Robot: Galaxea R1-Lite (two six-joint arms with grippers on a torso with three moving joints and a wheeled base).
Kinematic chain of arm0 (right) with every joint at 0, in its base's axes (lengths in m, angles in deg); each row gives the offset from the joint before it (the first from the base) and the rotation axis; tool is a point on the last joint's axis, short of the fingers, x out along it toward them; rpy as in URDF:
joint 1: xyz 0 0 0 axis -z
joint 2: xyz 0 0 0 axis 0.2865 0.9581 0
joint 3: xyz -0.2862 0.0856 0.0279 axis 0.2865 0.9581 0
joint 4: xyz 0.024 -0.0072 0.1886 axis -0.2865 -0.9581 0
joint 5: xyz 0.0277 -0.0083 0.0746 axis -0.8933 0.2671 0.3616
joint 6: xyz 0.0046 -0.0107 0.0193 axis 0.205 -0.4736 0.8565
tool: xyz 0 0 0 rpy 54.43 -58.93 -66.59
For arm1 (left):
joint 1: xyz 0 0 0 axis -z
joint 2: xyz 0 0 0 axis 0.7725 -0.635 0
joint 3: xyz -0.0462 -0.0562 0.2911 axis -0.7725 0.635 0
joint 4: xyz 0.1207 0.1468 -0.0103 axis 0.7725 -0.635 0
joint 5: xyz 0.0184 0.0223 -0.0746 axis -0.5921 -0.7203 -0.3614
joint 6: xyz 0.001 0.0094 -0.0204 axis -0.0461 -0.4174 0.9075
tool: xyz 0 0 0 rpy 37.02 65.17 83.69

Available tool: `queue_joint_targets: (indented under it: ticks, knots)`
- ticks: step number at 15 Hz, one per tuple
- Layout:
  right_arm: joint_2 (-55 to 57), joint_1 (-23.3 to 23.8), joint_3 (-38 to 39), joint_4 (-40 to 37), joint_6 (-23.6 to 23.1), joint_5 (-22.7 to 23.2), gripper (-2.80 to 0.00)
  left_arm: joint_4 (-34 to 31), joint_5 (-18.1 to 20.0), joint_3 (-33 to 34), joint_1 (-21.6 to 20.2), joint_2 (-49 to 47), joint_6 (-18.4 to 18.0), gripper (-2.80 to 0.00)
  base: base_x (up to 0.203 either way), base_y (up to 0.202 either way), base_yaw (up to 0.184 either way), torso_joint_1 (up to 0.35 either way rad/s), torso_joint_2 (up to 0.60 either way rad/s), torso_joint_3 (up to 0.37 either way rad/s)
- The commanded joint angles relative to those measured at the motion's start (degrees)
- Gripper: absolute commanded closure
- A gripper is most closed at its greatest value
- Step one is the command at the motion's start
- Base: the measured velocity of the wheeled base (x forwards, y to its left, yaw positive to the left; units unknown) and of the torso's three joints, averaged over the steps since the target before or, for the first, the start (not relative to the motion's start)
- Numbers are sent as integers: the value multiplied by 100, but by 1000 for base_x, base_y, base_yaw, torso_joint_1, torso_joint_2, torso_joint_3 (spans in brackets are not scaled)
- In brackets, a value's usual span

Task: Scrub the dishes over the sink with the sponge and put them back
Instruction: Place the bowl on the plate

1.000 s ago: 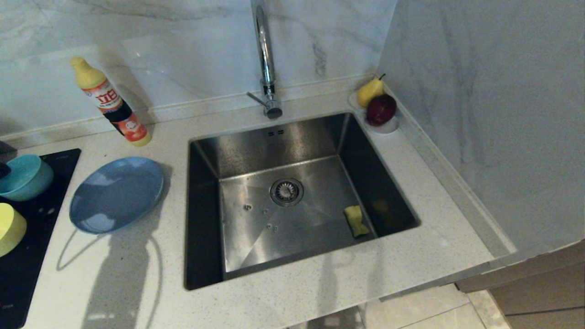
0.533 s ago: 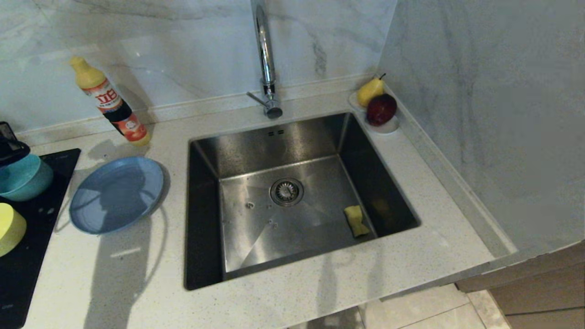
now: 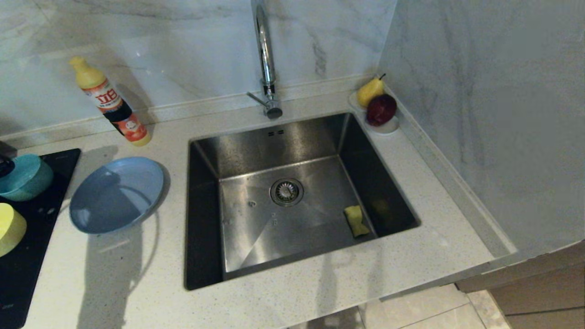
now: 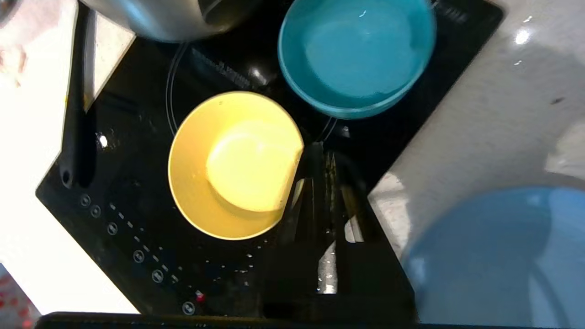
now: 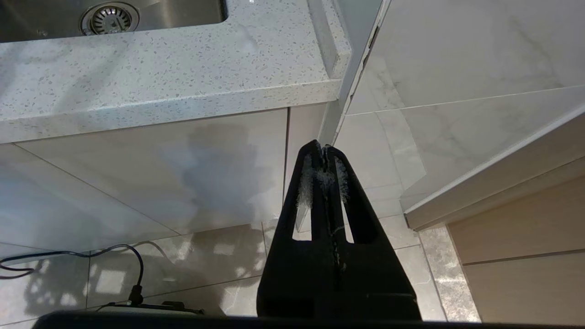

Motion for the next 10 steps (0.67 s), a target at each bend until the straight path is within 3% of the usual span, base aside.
queue_joint_targets:
  ticks: [1, 5, 10]
  knots:
    - [-10, 7, 0, 0, -3, 1, 0, -118, 342, -88, -252, -214, 18, -280, 0, 0, 0, 0, 0, 0]
    - [-10, -2, 0, 0, -3, 1, 0, -674, 1252, -50, -535, -262, 68, -280, 0, 0, 0, 0, 0, 0]
    - [-10, 0, 0, 0, -3, 1, 0, -867, 1352, 226, -742, -381, 31, -280, 0, 0, 0, 0, 0, 0]
